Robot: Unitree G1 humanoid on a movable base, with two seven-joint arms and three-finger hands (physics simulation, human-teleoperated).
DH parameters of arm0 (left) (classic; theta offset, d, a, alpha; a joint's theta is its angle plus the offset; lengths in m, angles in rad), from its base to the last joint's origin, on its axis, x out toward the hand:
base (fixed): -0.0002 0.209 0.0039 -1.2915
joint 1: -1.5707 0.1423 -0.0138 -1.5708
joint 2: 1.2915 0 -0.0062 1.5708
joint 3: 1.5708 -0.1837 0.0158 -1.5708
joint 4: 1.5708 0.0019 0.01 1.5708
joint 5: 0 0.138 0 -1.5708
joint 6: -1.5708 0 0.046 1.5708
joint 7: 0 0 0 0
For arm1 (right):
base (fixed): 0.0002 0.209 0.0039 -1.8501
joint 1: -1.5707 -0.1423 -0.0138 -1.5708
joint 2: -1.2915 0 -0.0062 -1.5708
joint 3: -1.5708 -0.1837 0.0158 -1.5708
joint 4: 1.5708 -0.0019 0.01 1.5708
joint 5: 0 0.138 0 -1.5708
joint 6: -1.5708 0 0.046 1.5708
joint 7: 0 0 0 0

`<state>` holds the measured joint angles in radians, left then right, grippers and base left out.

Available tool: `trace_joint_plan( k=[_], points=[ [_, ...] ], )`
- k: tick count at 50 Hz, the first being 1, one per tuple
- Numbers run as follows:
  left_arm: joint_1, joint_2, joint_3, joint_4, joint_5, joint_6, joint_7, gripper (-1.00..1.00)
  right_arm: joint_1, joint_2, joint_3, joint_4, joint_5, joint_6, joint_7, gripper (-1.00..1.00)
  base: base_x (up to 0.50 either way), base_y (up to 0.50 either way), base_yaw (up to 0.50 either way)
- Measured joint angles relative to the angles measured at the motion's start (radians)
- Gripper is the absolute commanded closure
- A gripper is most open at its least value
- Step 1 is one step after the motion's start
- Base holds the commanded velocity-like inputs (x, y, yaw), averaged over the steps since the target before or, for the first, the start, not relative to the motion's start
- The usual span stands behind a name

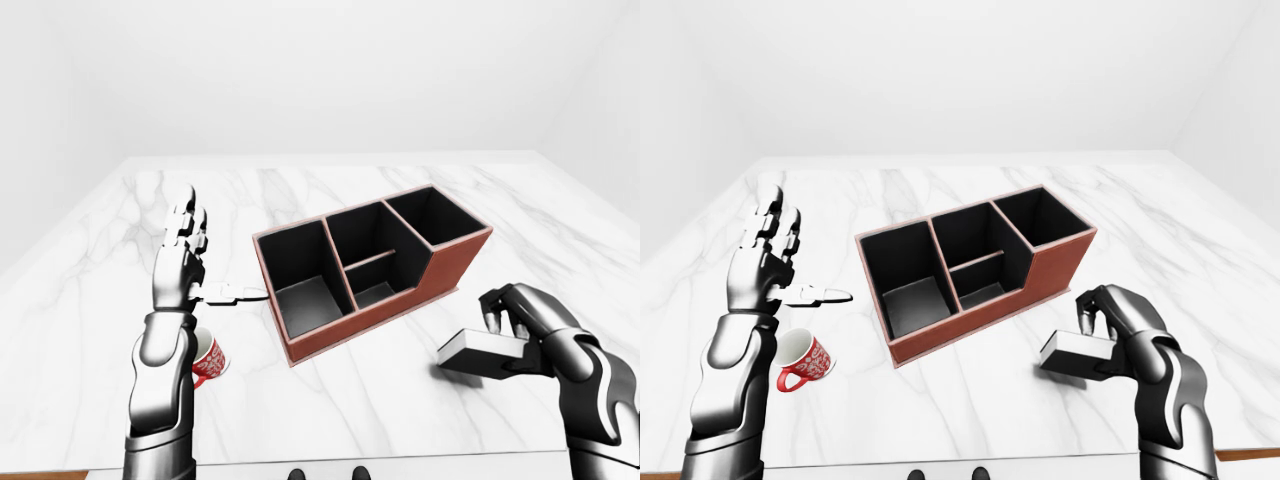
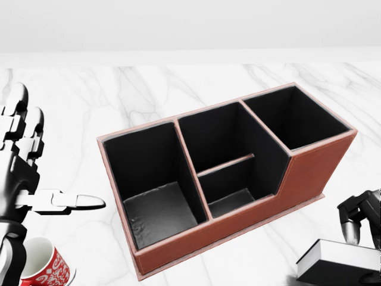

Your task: Pick up the book and place it in the back compartment of the caddy.

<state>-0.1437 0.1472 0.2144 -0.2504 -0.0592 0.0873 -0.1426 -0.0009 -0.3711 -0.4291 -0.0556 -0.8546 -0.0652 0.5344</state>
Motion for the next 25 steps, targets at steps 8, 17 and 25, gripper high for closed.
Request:
trace_joint_plan(
  k=[8, 17, 25],
  points=[
    [0.000, 0.000, -0.001, 0.002, 0.000, 0.000, 0.000, -0.99, -0.032, 0.005, 0.019, -0.073, 0.006, 0.021, 0.043, 1.00, 0.00, 0.00, 0.00],
    [-0.001, 0.000, -0.002, 0.008, 0.001, 0.000, 0.001, -0.99, -0.061, 0.006, 0.039, -0.122, 0.006, 0.021, 0.076, 1.00, 0.00, 0.00, 0.00],
    [-0.001, -0.001, -0.003, 0.010, 0.002, 0.000, 0.001, -1.00, -0.086, 0.009, 0.058, -0.161, 0.006, 0.030, 0.109, 1.00, 0.00, 0.00, 0.00]
  ],
)
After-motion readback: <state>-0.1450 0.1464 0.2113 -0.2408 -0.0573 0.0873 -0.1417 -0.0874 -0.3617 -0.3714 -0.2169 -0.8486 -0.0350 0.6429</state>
